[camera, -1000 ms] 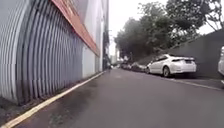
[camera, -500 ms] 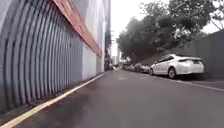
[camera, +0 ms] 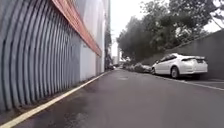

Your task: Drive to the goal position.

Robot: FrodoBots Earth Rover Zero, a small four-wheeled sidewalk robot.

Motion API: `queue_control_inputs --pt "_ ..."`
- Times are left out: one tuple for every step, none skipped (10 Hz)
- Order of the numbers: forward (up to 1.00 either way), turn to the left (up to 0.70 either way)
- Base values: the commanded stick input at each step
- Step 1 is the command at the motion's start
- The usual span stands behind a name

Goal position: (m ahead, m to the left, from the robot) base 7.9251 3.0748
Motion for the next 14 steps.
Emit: queue_control_inputs --pt "0.45 -0.27" --pt "0.45 -0.24" --pt "0.45 0.00" --pt "0.45 0.00" --pt "0.45 0.00" --pt "0.45 0.00" --pt "0.70 0.00" --pt "0.70 0.00" --pt "0.70 0.00" --pt "0.70 0.00" --pt "0.70 0.00" --pt "0.70 0.00" --pt "0.70 0.00" --pt "0.70 0.14"
